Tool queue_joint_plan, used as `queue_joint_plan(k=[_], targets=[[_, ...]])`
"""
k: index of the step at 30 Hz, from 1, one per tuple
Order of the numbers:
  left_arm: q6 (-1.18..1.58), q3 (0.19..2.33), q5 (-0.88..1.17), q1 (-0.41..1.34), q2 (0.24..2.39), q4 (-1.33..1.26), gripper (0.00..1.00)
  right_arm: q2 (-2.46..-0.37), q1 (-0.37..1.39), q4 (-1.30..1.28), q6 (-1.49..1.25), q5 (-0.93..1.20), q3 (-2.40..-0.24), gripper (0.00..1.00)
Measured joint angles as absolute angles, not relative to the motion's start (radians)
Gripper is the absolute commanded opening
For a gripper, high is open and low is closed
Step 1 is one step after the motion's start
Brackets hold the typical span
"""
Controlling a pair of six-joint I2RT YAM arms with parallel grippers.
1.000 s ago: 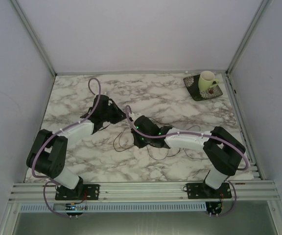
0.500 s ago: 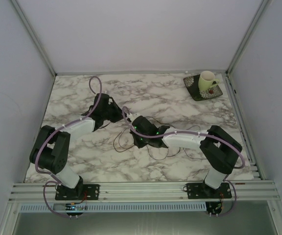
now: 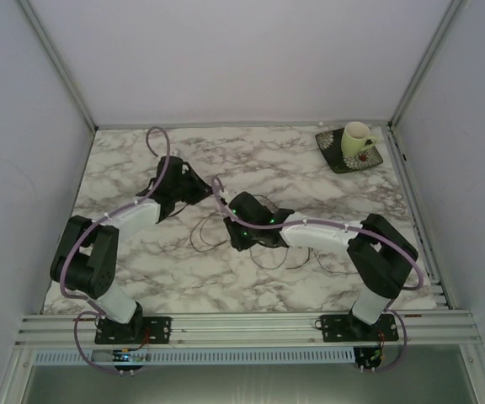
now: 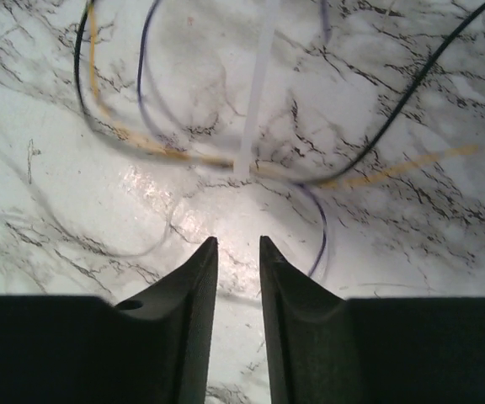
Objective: Zip-tie the wires
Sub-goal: Place the cable at the center of the board.
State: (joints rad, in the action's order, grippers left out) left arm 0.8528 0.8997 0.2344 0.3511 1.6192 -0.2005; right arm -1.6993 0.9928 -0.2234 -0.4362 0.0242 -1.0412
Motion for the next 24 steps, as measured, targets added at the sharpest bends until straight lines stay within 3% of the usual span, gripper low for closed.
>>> queue_joint_plan(k=[8,14,24], targets=[[0.819,0.988,0.228,0.3,1.619,-0.168,0.0,-1.559,0.954,-0.252,-0.426,0.015,-1.021,0.5],[0.749,1.137,0.227,0.28,1.613,-0.117,0.0,-1.413,0.862,-0.222,-0.427,-0.014,-0.956,0.56],[0.714,1.141,0.219,0.231,1.606,-0.052,0.0,-1.257,0.689,-0.184,-0.413,-0.142,-0.844,0.66]])
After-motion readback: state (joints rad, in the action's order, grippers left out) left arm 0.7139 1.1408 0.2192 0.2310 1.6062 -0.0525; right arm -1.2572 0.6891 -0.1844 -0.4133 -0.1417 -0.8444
